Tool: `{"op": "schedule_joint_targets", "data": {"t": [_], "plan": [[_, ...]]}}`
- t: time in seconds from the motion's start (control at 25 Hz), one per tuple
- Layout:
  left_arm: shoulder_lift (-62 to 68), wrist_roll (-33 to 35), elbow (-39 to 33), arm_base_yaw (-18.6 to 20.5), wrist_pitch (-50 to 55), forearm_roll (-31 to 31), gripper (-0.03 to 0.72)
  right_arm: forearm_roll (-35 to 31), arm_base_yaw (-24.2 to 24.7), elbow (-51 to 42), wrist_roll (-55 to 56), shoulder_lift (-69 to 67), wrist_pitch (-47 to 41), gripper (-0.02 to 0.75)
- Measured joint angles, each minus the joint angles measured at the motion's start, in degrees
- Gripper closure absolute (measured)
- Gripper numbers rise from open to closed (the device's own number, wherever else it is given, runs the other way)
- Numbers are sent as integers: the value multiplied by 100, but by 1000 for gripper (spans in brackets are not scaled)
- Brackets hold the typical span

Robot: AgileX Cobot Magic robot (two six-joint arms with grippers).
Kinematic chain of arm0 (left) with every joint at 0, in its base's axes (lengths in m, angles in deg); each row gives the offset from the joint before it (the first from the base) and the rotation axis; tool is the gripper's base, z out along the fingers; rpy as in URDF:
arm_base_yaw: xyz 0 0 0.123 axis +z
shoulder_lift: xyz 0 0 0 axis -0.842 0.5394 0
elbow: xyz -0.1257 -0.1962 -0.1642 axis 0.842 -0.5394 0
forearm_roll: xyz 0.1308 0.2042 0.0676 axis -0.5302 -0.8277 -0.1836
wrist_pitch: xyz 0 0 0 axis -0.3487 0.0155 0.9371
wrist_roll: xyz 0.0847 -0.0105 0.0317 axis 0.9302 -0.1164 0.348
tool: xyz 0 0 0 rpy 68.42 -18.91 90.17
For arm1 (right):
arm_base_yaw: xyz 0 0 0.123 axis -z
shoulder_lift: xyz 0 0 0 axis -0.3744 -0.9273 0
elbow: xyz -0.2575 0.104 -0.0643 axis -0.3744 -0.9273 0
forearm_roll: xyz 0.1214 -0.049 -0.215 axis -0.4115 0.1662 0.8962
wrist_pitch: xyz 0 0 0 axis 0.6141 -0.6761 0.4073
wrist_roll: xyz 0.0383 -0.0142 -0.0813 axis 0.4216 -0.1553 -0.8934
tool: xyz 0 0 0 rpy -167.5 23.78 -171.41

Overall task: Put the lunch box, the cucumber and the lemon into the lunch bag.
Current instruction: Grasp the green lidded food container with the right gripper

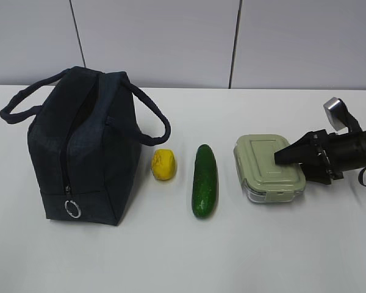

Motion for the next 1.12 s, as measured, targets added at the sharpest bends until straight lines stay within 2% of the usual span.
{"op": "schedule_joint_targets", "data": {"t": [0.2,1.12], "plan": [[0,0,0,0,0,0,449,60,-240,145,-8,0,31,150],[0,0,0,0,0,0,449,-144,-252,287,52,-460,-241,148]]}}
